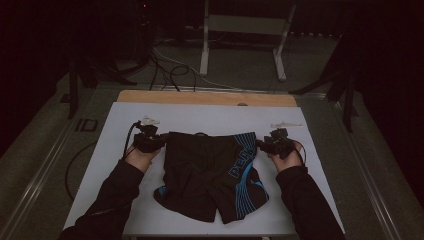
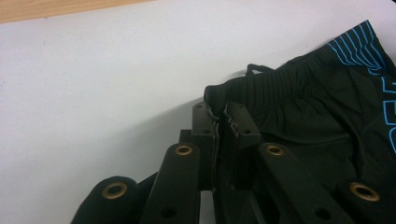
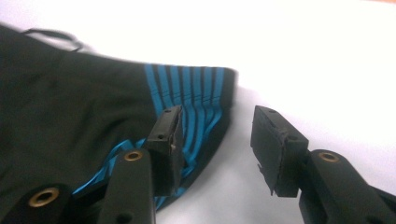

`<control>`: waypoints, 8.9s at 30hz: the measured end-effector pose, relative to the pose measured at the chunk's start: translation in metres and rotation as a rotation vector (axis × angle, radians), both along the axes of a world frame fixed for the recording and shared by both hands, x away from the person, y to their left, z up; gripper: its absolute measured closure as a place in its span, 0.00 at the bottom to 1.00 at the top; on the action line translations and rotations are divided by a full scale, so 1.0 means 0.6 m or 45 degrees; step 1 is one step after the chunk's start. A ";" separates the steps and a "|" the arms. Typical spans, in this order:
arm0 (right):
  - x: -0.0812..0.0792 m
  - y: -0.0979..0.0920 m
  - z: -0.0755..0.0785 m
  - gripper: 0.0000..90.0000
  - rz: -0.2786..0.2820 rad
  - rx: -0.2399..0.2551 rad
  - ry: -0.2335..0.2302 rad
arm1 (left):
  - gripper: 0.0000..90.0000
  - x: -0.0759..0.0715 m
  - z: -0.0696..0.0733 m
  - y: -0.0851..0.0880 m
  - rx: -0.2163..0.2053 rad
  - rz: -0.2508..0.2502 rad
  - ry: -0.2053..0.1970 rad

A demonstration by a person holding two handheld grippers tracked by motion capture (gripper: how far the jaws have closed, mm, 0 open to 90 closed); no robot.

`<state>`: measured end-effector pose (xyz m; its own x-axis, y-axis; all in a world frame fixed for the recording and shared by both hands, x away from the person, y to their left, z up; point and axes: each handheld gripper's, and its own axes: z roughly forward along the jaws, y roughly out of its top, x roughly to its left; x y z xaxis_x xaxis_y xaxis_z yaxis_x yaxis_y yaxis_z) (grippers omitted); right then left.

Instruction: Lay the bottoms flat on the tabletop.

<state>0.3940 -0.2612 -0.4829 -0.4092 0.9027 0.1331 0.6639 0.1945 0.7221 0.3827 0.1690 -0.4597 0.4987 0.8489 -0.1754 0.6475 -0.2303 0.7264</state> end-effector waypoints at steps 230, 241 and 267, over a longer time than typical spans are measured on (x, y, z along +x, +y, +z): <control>-0.148 0.000 0.025 0.11 0.284 0.101 -0.226 | 0.43 -0.229 -0.004 -0.160 -0.024 -1.093 -0.091; -0.148 0.000 0.022 0.11 0.286 0.092 -0.222 | 0.55 -0.217 -0.041 -0.230 0.211 -1.115 -0.119; -0.151 -0.001 0.022 0.11 0.288 0.088 -0.223 | 0.95 -0.213 -0.004 -0.234 0.308 -1.043 -0.192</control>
